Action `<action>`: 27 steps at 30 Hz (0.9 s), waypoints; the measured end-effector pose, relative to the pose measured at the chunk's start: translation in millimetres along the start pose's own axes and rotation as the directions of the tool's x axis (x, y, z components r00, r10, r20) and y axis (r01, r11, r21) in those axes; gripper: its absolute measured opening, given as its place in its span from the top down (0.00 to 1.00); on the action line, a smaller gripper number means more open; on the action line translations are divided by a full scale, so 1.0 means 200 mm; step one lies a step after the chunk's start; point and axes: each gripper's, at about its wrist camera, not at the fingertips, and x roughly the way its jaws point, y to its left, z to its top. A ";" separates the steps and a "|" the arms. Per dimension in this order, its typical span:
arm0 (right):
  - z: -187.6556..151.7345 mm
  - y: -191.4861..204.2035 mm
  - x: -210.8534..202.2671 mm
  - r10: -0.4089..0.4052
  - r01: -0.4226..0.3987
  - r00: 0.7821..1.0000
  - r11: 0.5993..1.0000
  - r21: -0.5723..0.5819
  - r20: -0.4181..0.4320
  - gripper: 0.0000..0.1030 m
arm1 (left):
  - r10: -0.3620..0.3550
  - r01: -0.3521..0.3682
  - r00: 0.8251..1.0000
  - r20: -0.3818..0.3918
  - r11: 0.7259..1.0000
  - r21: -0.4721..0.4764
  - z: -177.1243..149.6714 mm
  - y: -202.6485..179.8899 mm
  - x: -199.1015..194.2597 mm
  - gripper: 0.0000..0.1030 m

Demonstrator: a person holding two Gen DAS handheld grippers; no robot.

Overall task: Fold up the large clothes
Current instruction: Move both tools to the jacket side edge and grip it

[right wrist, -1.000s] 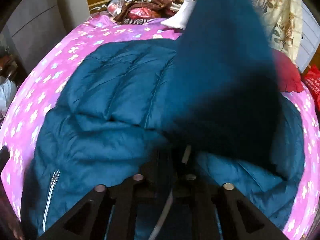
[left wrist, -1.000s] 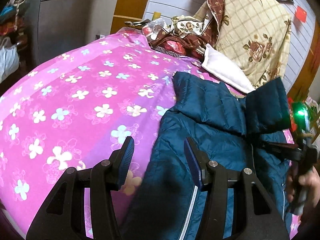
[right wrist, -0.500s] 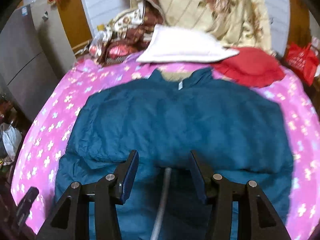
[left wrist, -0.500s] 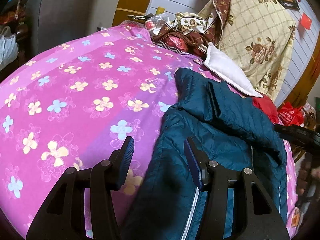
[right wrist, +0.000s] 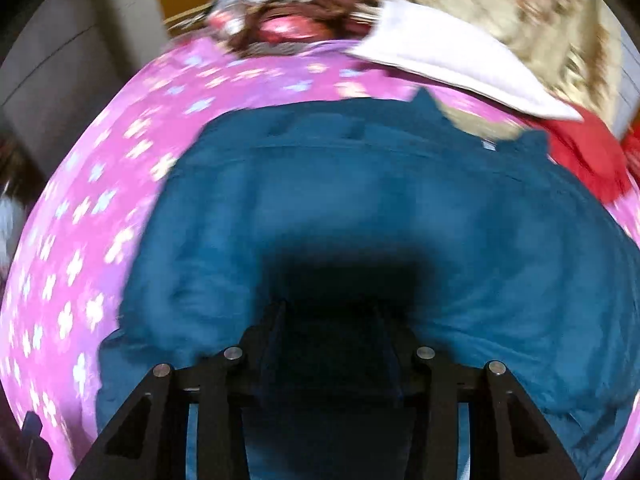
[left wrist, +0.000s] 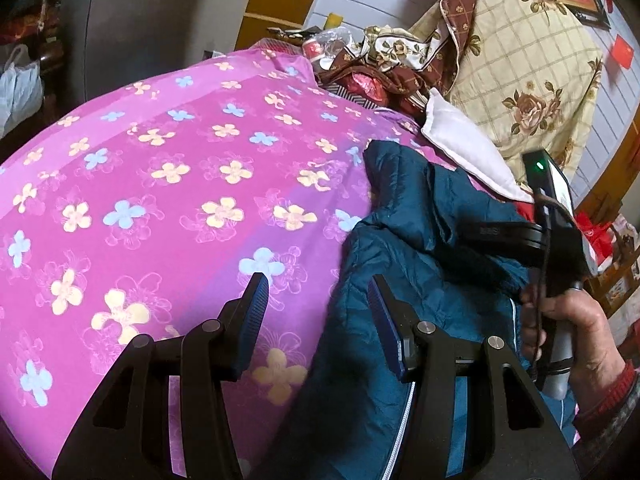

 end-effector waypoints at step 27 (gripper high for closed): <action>-1.37 -1.20 -1.19 -0.154 0.098 0.979 0.930 0.355 0.134 0.52 | -0.001 -0.001 1.000 0.014 0.993 0.115 -0.17 -0.13 -0.29 0.50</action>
